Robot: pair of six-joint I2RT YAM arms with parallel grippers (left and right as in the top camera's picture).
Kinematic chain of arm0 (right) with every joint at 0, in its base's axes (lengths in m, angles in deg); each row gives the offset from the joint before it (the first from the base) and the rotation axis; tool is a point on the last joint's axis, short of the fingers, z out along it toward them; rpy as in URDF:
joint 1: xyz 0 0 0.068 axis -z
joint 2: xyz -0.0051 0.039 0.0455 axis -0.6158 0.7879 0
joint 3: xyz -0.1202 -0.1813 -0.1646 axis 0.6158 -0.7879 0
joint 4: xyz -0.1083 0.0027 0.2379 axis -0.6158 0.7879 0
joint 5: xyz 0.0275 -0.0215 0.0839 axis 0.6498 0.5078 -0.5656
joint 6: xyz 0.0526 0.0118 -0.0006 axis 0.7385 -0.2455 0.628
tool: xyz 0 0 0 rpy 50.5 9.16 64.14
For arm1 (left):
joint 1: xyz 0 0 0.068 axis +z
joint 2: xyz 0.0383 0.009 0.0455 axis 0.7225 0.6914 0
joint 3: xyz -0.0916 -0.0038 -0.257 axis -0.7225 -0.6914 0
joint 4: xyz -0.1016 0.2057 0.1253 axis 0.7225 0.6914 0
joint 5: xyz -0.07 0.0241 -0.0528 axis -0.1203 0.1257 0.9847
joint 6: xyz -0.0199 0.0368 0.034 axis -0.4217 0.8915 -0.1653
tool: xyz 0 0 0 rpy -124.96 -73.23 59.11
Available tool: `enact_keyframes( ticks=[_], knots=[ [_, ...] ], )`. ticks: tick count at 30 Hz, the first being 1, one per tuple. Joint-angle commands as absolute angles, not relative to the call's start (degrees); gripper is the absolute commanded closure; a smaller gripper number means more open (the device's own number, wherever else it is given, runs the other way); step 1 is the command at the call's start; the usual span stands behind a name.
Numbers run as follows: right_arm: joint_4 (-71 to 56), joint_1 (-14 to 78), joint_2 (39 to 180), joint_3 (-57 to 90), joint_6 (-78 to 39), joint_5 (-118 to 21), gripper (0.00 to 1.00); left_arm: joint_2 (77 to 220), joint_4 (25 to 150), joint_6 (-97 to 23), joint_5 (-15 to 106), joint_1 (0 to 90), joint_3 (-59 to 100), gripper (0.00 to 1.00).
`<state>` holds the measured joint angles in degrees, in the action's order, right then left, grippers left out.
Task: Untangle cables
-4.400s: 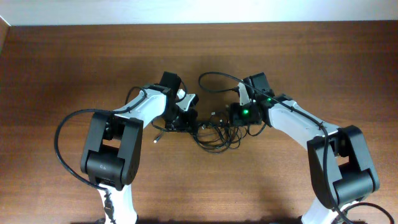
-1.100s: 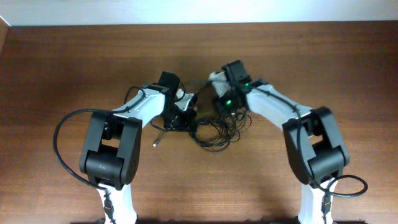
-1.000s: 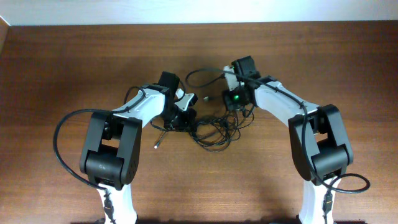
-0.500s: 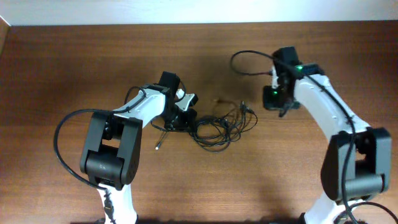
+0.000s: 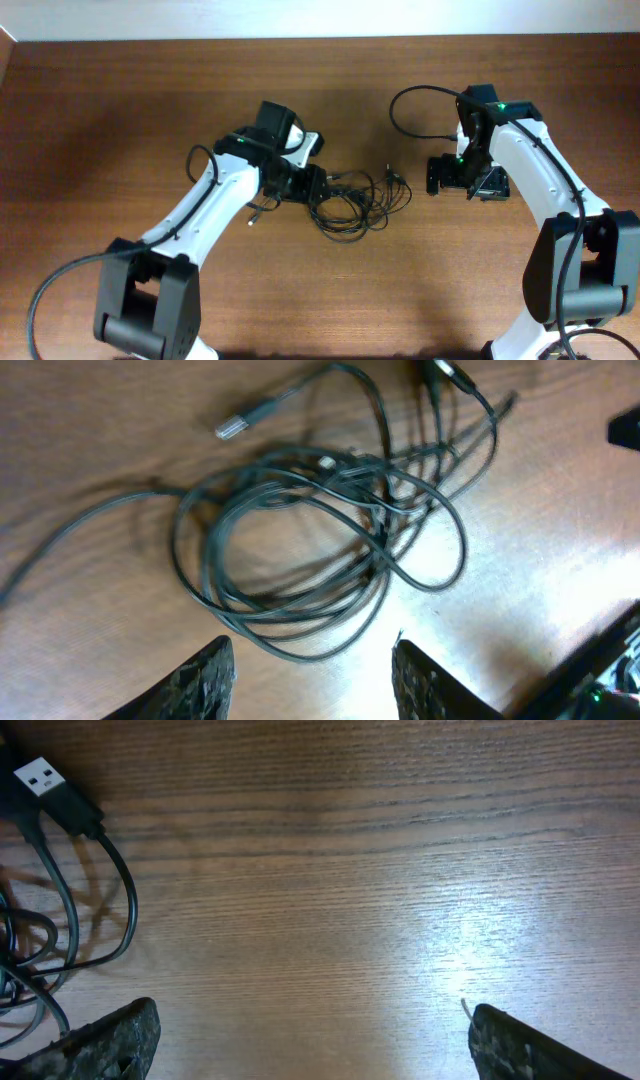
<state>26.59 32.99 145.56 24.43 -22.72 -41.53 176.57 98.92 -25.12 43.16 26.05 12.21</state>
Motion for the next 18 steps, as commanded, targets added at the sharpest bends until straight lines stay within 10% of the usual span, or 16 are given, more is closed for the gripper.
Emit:
enact_keyframes(
  ticks=[1,18],
  knots=[
    [26.5,33.2,144.2,24.6,-22.3,-41.9,0.02,175.1,99.7,-30.6,37.8,20.4,12.2,0.48],
    [26.5,33.2,144.2,24.6,-22.3,-41.9,0.02,175.3,94.6,-41.9,24.3,5.0,12.2,0.47]
  ],
)
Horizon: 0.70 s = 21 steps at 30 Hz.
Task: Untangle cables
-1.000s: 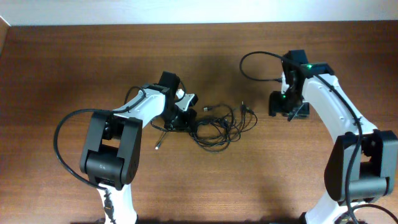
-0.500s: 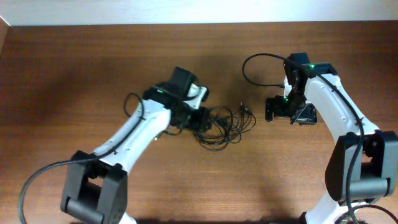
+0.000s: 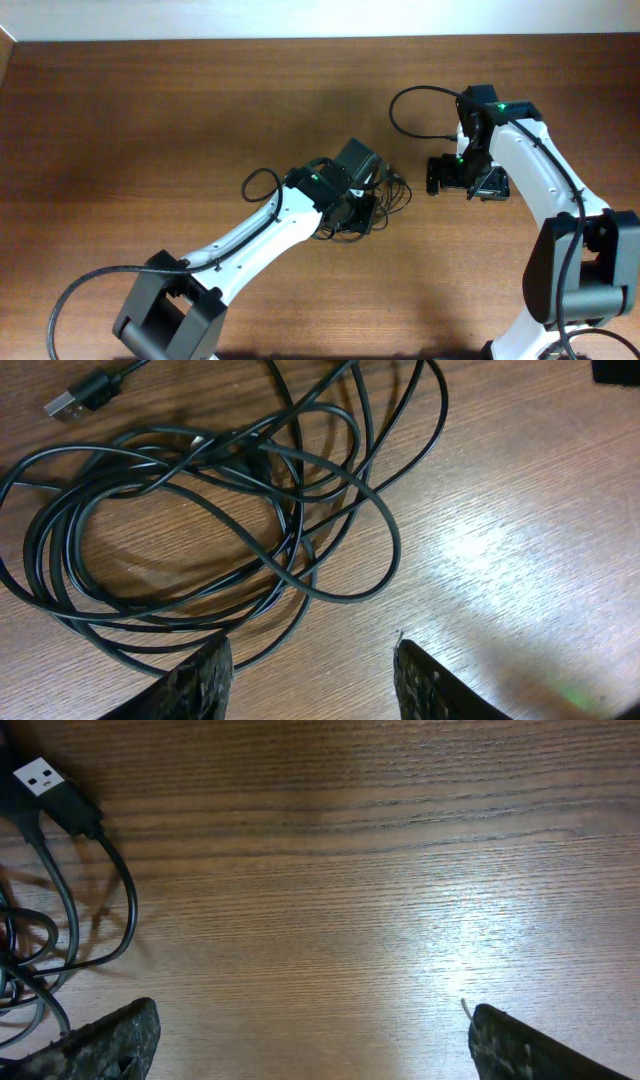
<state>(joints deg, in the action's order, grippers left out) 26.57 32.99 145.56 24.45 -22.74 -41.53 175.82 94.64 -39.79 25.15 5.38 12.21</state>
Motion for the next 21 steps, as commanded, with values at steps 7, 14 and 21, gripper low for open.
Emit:
enact_keyframes(
  ticks=[7,14,21],
  knots=[
    [26.5,33.2,144.2,24.6,-22.3,-41.9,0.02,176.5,94.5,-41.9,24.3,5.0,11.6,0.51],
    [26.5,33.2,144.2,24.6,-22.3,-41.9,0.01,180.8,94.2,-43.4,24.3,3.7,11.6,0.55],
    [26.5,33.2,144.2,24.6,-22.3,-41.9,0.02,183.8,90.4,-44.0,24.0,1.8,11.6,0.62]
  ],
)
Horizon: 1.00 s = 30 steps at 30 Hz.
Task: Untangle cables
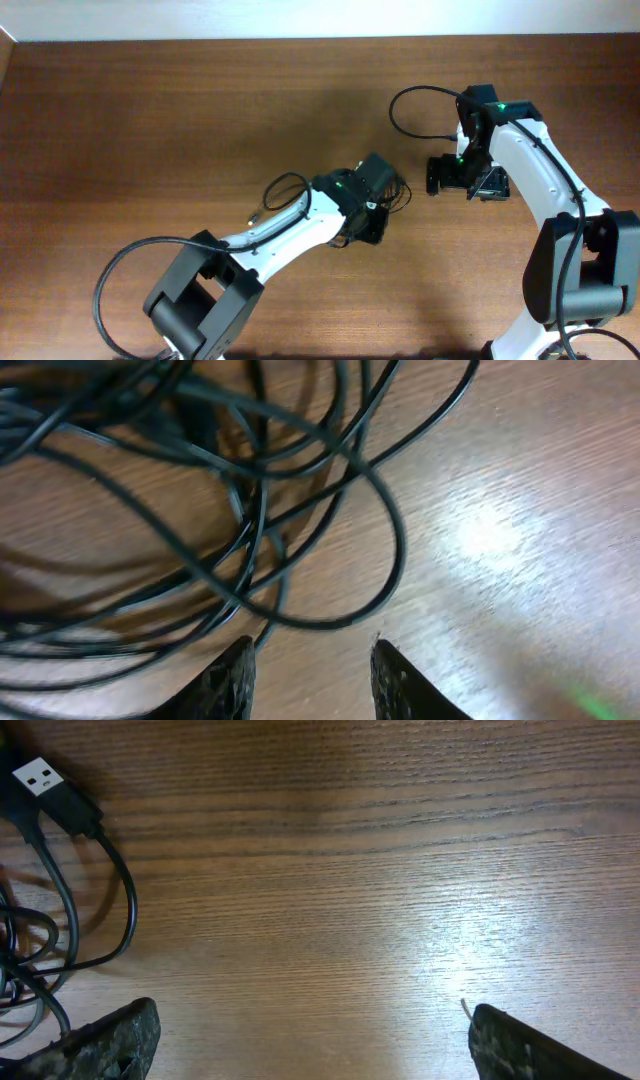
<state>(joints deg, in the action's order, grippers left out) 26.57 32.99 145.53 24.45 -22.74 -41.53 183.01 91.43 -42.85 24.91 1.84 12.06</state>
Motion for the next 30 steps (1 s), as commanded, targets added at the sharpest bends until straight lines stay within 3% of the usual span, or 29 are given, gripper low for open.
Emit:
enact_keyframes(
  ticks=[1,6,12,20,23,26,27,28,29,30],
  knots=[
    [26.5,33.2,144.2,24.6,-22.3,-41.9,0.02,183.8,90.7,-45.6,22.4,1.8,11.6,0.62],
    [26.5,33.2,144.2,24.6,-22.3,-41.9,0.02,183.8,88.7,-47.6,14.9,2.6,11.6,0.61],
    [26.5,33.2,144.2,24.6,-22.3,-41.9,0.02,183.8,87.7,-47.6,16.8,7.6,11.6,0.63],
    [26.5,33.2,144.2,24.6,-22.3,-41.9,0.02,185.8,93.9,-46.7,15.5,14.2,11.6,0.57],
    [26.5,33.2,144.2,24.6,-22.3,-41.9,0.02,188.3,95.1,-45.2,16.9,14.4,11.6,0.46],
    [26.5,33.2,144.2,24.6,-22.3,-41.9,0.02,192.2,95.2,-45.3,17.0,14.4,11.6,0.45],
    [26.5,33.2,144.2,24.6,-22.3,-41.9,0.02,193.9,95.1,-45.2,18.1,14.4,11.6,0.6],
    [26.5,33.2,144.2,24.6,-22.3,-41.9,0.02,194.6,95.1,-45.2,19.3,14.4,11.6,0.88],
    [26.5,33.2,144.2,24.6,-22.3,-41.9,0.02,194.5,95.1,-44.7,19.5,14.5,11.6,1.0],
    [26.5,33.2,144.2,24.6,-22.3,-41.9,0.02,193.4,95.5,-42.6,19.6,15.1,12.3,1.0]
  ],
)
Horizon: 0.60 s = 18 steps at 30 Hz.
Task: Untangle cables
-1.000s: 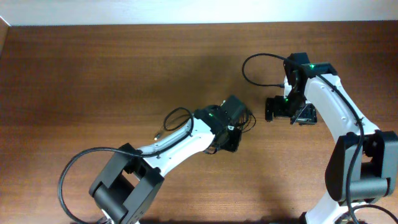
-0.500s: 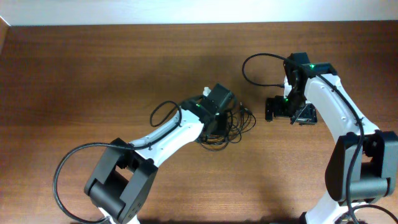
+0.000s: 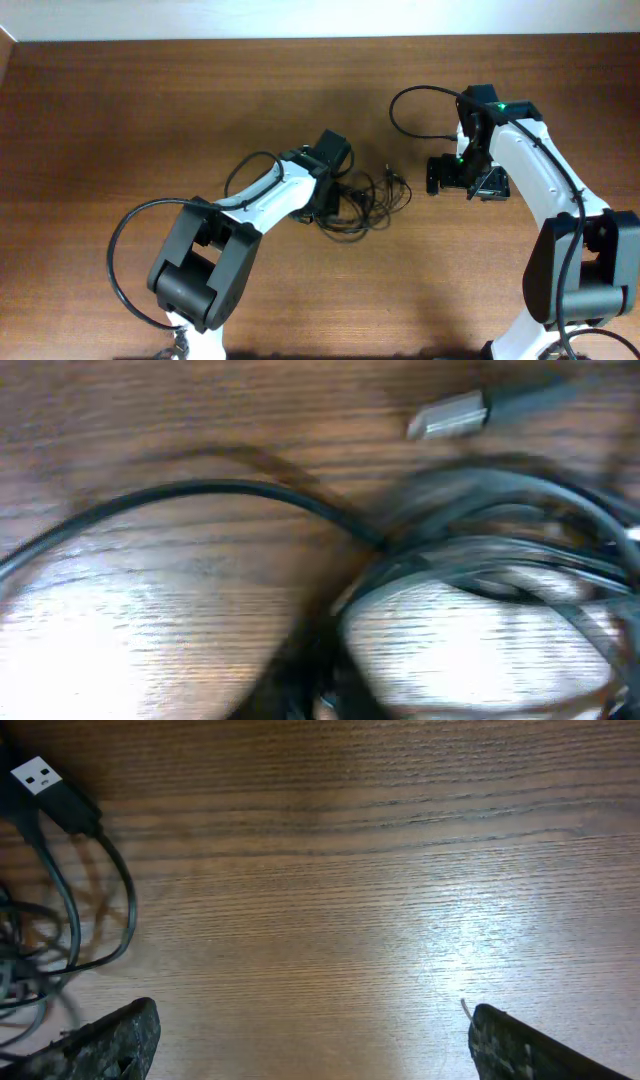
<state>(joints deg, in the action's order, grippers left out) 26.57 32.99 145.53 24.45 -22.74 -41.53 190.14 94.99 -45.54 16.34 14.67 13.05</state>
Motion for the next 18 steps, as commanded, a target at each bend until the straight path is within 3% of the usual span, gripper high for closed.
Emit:
enact_keyframes(
  ticks=[1,6,12,18],
  knots=[
    [26.5,33.2,144.2,24.6,-22.3,-41.9,0.02,192.0,96.5,-40.9,19.9,15.9,13.3,1.0],
    [26.5,33.2,144.2,24.6,-22.3,-41.9,0.02,173.3,102.3,-31.6,22.0,21.6,22.3,1.0],
    [25.8,33.2,144.2,24.6,-22.3,-41.9,0.02,147.8,93.3,-18.9,21.8,21.9,23.8,1.0],
    [24.6,33.3,144.2,24.6,-22.9,-49.7,0.02,144.6,98.7,-13.1,21.3,21.9,23.8,1.0]
  ],
)
